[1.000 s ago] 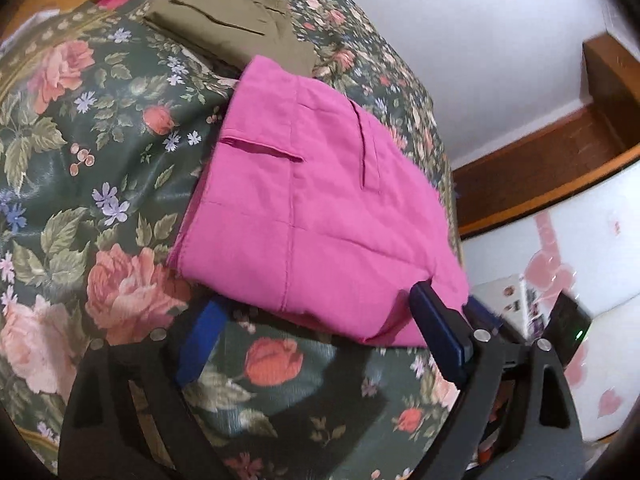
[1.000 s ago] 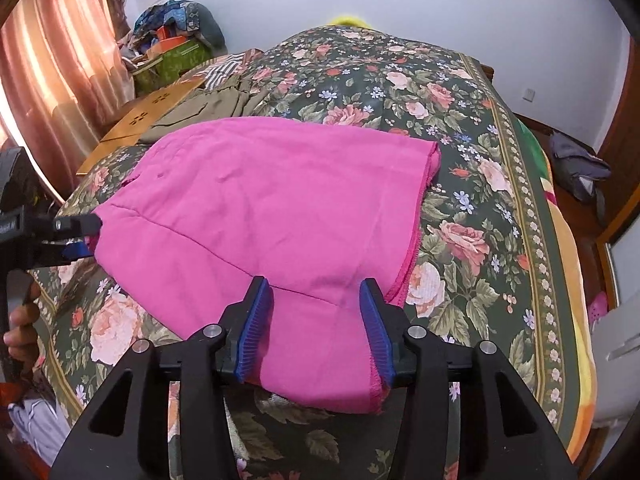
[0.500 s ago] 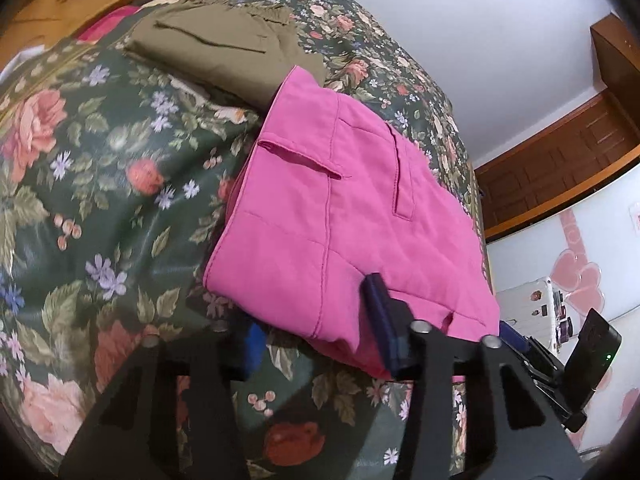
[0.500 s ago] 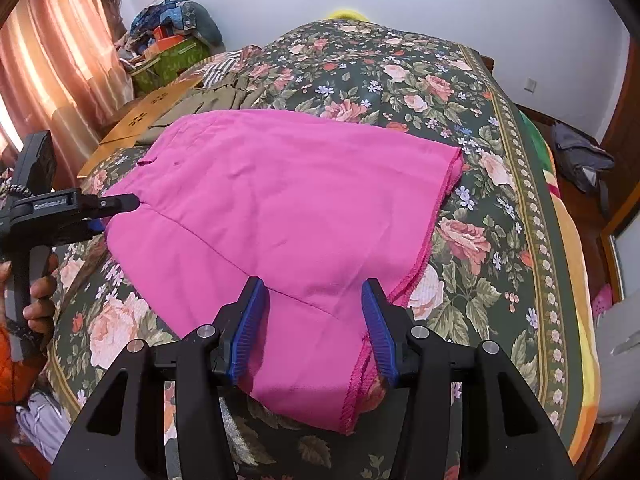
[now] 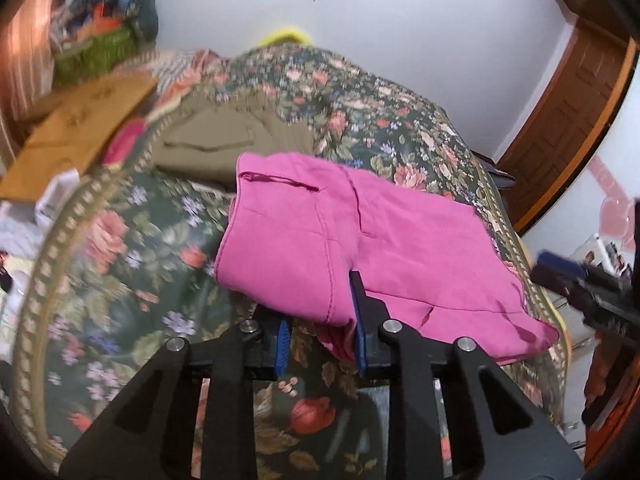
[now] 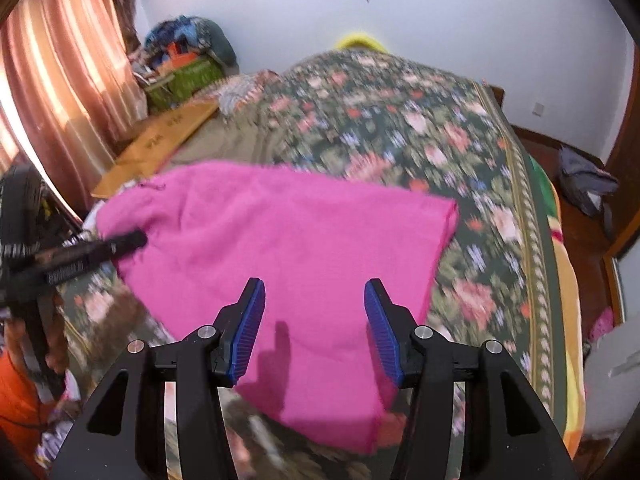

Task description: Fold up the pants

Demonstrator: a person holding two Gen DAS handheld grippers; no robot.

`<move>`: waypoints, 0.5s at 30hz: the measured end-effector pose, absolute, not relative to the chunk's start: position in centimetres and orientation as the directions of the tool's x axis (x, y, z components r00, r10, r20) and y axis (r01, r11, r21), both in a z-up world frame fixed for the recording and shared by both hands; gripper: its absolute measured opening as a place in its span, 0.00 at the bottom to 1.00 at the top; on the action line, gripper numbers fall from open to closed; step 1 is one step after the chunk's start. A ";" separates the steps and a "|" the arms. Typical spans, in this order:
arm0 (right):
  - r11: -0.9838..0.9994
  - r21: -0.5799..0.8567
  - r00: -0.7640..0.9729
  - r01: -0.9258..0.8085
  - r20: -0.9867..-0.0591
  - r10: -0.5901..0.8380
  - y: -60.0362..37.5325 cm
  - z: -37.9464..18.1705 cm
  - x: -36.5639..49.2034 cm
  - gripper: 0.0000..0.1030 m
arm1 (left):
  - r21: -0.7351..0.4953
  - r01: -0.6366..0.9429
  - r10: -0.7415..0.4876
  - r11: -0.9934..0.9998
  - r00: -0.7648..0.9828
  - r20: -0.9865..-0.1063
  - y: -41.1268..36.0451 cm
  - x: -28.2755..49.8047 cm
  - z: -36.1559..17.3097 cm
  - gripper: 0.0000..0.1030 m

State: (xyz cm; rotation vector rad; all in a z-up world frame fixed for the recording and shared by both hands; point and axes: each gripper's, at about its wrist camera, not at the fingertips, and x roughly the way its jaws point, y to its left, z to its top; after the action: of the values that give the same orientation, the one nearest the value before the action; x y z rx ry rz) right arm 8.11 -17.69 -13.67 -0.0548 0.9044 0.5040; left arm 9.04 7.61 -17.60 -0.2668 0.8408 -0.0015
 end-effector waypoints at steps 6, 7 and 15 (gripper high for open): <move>0.847 0.187 0.467 -0.498 -0.765 0.444 -13.0 -14.3 9.1 0.47 | -0.159 -0.081 -0.055 0.984 0.710 -0.702 7.3 6.6 -15.4 0.24; 0.841 0.187 0.454 -0.507 -0.772 0.445 -12.4 -14.7 9.2 0.47 | -0.154 -0.079 -0.052 0.985 0.715 -0.697 7.2 6.3 -15.2 0.24; 0.766 0.216 0.297 -0.606 -0.832 0.469 -8.0 -17.9 8.1 0.47 | -0.144 -0.032 -0.070 0.989 0.755 -0.652 6.6 4.6 -12.9 0.22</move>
State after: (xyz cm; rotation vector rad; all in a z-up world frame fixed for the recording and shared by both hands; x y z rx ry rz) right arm 8.05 -7.96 -17.90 -0.1500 1.0487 0.7183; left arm 4.55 6.59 -12.87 -0.1494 0.7150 -0.0207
